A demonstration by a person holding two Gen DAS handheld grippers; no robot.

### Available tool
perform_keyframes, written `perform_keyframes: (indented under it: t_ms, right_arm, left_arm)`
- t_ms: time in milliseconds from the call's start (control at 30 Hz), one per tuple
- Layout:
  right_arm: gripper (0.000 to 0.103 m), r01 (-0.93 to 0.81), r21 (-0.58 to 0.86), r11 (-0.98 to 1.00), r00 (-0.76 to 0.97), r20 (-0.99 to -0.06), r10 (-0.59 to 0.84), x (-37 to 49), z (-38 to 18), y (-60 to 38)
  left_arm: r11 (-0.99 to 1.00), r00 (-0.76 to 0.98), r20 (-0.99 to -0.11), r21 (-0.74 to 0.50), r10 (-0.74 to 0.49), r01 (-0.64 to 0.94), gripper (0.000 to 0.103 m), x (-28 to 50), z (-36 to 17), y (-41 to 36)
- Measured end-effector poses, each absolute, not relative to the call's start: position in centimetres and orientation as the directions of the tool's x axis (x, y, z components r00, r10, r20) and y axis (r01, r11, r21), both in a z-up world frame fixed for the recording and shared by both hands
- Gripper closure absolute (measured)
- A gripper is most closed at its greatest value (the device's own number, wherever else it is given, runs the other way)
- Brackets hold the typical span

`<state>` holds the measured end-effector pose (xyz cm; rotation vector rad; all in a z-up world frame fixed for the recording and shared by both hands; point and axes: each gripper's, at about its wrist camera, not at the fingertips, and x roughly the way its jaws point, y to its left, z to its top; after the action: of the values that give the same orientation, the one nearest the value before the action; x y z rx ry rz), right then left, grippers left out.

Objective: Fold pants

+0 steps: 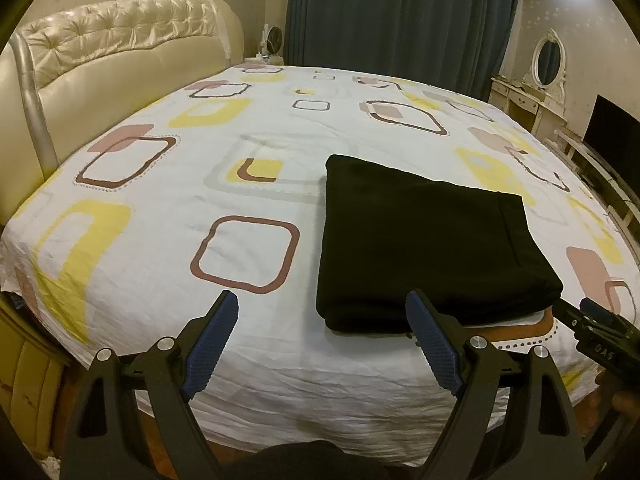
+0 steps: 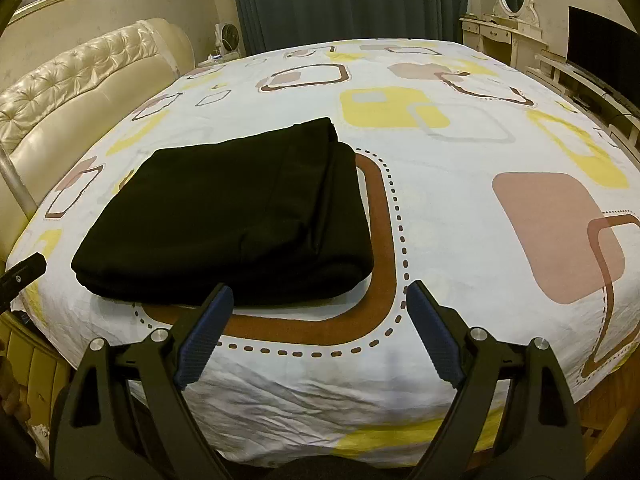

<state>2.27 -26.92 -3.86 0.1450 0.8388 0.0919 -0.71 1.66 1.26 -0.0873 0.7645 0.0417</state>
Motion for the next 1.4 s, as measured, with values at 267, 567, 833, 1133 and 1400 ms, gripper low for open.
perform_keyframes:
  t_ms: [267, 567, 833, 1133, 1400]
  right_arm:
    - [0.015, -0.027, 0.166, 0.986, 0.659, -0.739, 0.142, 2.26, -4.14, -26.77]
    - [0.015, -0.032, 0.165, 0.986, 0.652, -0.744, 0.145, 2.2, -4.45, -26.53]
    - [0.015, -0.032, 0.165, 0.986, 0.65, -0.746, 0.146, 2.12, -4.52, -26.43]
    - [0.015, -0.035, 0.166, 0.986, 0.648, -0.747, 0.149, 2.07, -4.64, -26.32]
    - [0.015, -0.036, 0.165, 0.986, 0.644, -0.751, 0.149, 2.14, -4.83, -26.37]
  left_arm:
    - [0.996, 0.721, -0.693, -0.057, 0.007, -0.065, 0.018, -0.68, 1.34, 1.43]
    - [0.997, 0.728, -0.685, -0.033, 0.027, -0.068, 0.018, -0.59, 1.42, 1.14]
    - [0.997, 0.728, -0.685, -0.031, 0.029, -0.068, 0.018, -0.54, 1.36, 1.15]
    - [0.997, 0.728, -0.685, -0.027, 0.03, -0.067, 0.018, -0.5, 1.31, 1.08]
    - [0.998, 0.73, -0.683, -0.019, 0.028, -0.057, 0.018, -0.55, 1.37, 0.73]
